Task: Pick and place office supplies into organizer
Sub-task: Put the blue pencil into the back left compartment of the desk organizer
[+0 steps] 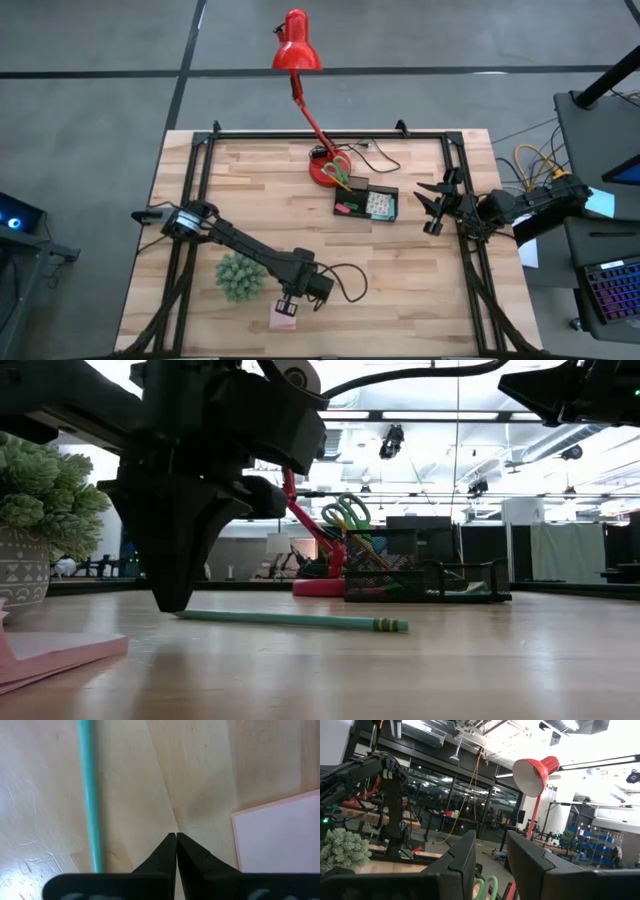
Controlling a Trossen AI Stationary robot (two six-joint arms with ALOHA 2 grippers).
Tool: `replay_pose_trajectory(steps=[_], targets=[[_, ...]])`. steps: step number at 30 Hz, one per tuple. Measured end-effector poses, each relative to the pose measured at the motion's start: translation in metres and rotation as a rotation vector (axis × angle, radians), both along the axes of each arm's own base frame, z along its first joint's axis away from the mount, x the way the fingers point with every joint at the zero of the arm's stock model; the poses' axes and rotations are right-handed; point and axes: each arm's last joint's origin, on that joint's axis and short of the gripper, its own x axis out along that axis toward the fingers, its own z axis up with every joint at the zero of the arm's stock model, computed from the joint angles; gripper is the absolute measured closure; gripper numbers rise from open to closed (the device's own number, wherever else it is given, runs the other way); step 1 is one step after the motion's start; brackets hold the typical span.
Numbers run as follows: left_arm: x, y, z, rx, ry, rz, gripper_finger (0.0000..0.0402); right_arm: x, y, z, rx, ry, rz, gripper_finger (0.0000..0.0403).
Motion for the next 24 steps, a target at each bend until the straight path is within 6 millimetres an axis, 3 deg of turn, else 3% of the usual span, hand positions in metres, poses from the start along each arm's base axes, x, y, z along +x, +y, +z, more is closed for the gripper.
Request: replay_pose_trajectory(steps=[7,12,19,24], targets=[[-0.003,0.005,0.007,0.114,-0.027,0.050,0.0401,0.000,0.000,0.000,0.019,-0.006,0.008,0.0303],[-0.015,0.015,0.033,0.174,-0.167,0.104,0.0401,0.000,0.000,-0.001,0.022,0.000,0.009,0.0303],[-0.064,0.047,0.080,0.093,-0.609,0.178,0.0401,0.001,0.000,-0.002,0.045,0.011,0.021,0.0303],[-0.114,0.079,0.092,0.029,-0.923,0.178,0.0401,0.002,0.001,-0.003,0.070,0.007,0.030,0.0303]])
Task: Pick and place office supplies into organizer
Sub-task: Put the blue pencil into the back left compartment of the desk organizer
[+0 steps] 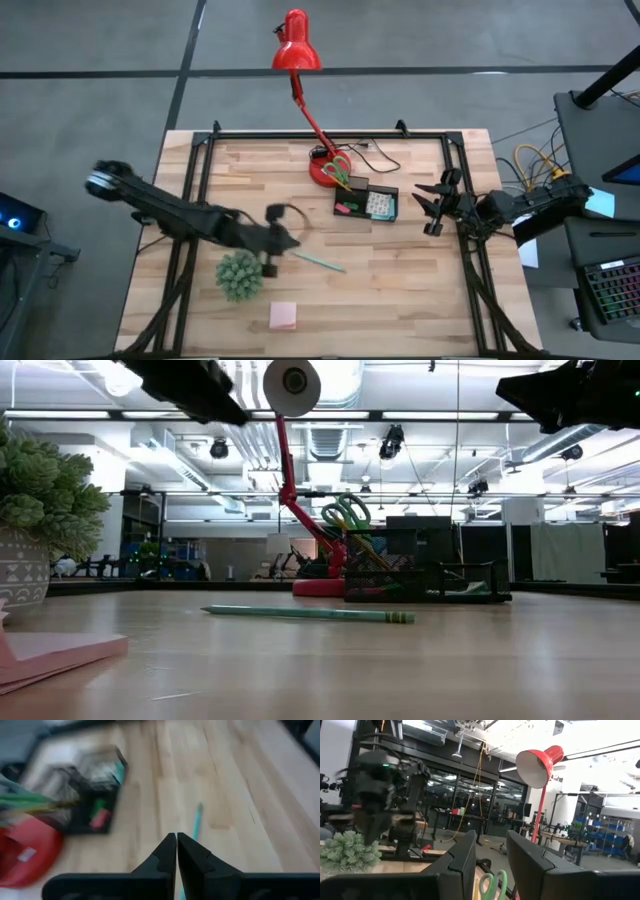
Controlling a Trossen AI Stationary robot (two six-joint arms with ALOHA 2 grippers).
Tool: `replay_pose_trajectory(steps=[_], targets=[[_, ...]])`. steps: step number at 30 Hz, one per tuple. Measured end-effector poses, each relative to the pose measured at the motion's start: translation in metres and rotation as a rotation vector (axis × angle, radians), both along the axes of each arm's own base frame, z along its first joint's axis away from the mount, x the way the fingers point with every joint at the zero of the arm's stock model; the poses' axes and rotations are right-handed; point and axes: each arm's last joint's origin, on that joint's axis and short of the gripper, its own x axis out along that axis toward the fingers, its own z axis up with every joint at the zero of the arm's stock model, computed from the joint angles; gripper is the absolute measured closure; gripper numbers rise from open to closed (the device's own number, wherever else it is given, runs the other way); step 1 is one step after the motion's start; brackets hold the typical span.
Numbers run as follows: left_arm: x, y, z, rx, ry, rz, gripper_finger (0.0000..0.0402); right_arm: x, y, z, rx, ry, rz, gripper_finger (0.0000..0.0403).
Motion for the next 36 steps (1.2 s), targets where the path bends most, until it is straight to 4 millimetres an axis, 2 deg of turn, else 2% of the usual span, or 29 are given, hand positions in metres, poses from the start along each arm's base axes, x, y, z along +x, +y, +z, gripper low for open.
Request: replay_pose_trajectory(steps=[3,8,11,15,20,23,28,32,36], targets=[[-0.032,0.016,0.001,0.008,-0.145,-0.006,0.0401,0.001,0.000,0.000,0.004,0.006,0.003,0.0303],[-0.080,0.036,-0.009,0.061,-0.296,0.003,0.0401,0.009,0.003,0.013,0.065,0.055,0.029,0.0290],[-0.103,0.044,-0.013,0.106,-0.384,0.007,0.0401,0.022,0.007,0.020,0.096,0.163,0.041,0.0277],[-0.126,0.053,-0.016,0.167,-0.493,-0.004,0.0401,0.050,0.015,0.030,0.147,0.273,0.043,0.0259],[-0.141,0.060,-0.024,0.258,-0.536,0.068,0.0401,0.098,0.027,0.040,0.151,0.455,-0.050,0.0234],[-0.151,0.065,-0.021,0.261,-0.590,0.136,0.0401,0.129,0.036,0.050,0.183,0.545,-0.061,0.0216],[-0.160,0.068,-0.024,0.252,-0.637,0.146,0.0401,0.174,0.048,0.069,0.245,0.692,-0.094,0.0193],[-0.165,0.070,-0.028,0.240,-0.663,0.153,0.0401,0.204,0.054,0.078,0.290,0.814,-0.047,0.0188],[-0.166,0.070,-0.030,0.237,-0.656,0.152,0.0401,0.232,0.057,0.076,0.352,0.921,0.007,0.0188]])
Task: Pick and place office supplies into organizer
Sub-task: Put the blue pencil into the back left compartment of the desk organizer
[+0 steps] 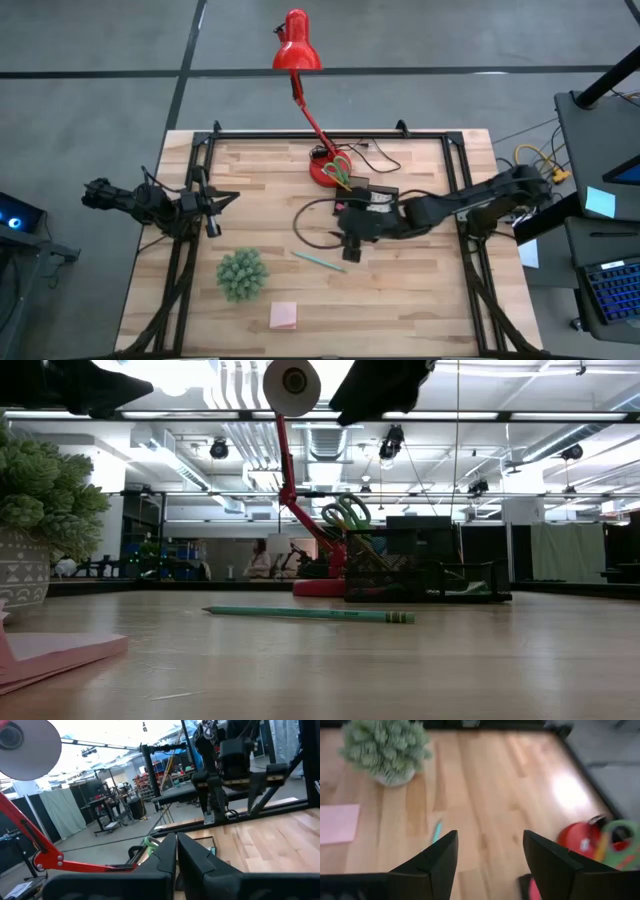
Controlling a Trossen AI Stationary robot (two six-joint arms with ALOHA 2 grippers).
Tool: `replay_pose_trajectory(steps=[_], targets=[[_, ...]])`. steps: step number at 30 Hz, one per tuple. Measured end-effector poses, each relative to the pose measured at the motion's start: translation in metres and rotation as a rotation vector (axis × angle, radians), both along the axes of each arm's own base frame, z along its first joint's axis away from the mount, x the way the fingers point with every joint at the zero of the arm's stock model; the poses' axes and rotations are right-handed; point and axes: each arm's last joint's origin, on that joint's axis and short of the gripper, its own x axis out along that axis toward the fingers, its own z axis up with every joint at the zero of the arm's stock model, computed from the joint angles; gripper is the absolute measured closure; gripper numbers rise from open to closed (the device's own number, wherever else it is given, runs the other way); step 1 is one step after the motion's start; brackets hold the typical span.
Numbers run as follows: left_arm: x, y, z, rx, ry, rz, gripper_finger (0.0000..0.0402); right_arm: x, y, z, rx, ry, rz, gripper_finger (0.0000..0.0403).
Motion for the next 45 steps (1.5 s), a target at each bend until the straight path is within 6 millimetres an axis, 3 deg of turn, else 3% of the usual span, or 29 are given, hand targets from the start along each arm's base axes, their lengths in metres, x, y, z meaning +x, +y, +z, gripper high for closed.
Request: replay_pose_trajectory(steps=[10,17,22,26,32,45], targets=[[-0.001,0.000,-0.001,0.005,0.005,0.000,0.0401,0.059,0.004,-0.031,0.175,0.329,-0.006,0.0188],[-0.002,0.001,-0.001,0.004,0.004,0.000,0.0402,0.082,0.013,-0.075,0.291,0.505,0.028,0.0188],[-0.001,0.000,-0.002,0.009,0.018,0.000,0.0402,0.088,0.016,-0.106,0.306,0.588,0.031,0.0188],[-0.001,0.000,-0.002,0.009,0.018,0.000,0.0402,0.090,0.019,-0.118,0.312,0.615,0.027,0.0188],[-0.001,0.000,-0.002,0.012,0.023,0.000,0.0402,0.090,0.029,-0.120,0.326,0.604,0.043,0.0188],[-0.001,0.000,-0.003,0.013,0.025,-0.001,0.0402,0.080,0.030,-0.135,0.382,0.645,-0.085,0.0188]])
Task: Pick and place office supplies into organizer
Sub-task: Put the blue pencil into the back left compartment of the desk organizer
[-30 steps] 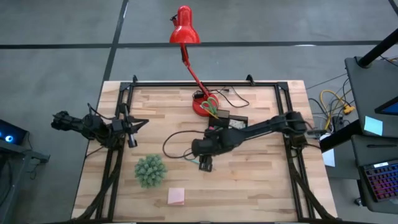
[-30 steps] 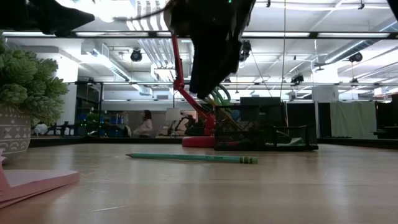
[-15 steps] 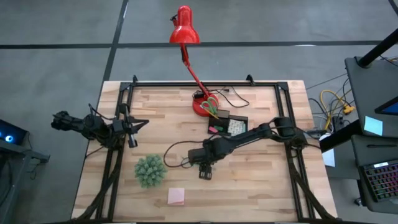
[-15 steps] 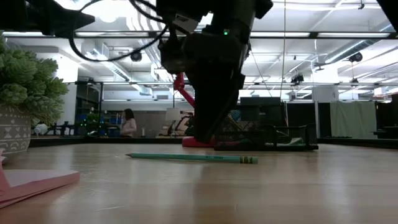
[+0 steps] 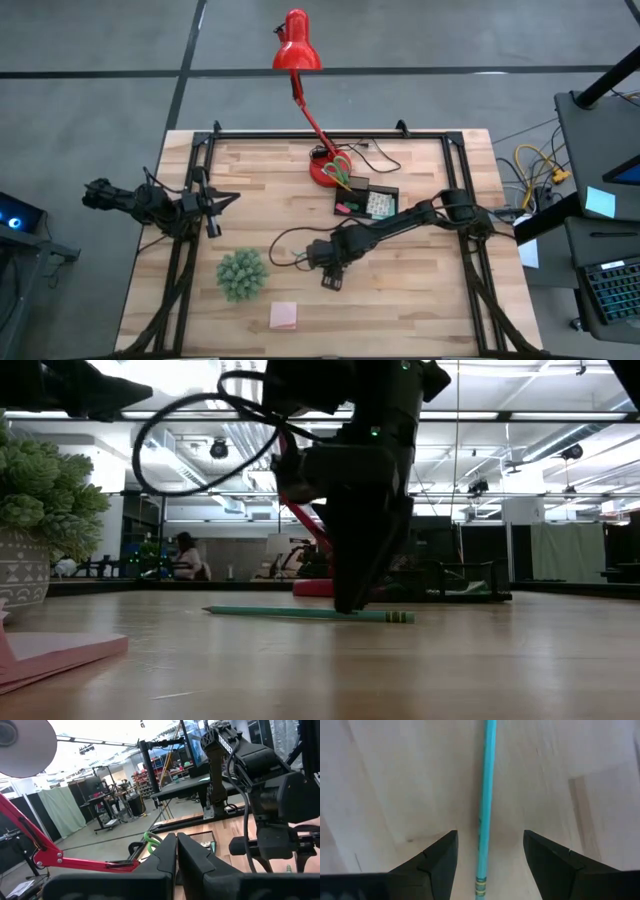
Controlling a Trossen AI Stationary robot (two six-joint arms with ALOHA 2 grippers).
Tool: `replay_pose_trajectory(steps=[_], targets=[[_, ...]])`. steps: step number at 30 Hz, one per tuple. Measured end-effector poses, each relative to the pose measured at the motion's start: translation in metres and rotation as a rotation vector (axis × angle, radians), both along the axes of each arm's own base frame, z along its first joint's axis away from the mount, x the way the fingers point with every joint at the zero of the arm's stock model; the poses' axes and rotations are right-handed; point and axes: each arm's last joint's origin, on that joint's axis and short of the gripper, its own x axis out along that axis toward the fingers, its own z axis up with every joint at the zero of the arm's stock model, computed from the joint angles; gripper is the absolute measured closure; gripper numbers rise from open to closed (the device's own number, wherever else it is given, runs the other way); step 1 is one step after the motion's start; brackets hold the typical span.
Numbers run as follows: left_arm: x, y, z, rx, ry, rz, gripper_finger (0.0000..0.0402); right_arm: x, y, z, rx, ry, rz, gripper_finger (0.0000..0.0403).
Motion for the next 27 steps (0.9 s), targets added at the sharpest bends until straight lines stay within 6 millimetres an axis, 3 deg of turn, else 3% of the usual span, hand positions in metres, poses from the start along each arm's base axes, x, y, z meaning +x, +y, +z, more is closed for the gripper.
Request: replay_pose_trajectory(steps=[27], targets=[[0.001,0.000,0.000,0.002,0.007,0.000,0.0402,-0.014,-0.001,-0.012,0.039,0.095,0.011,0.0236]])
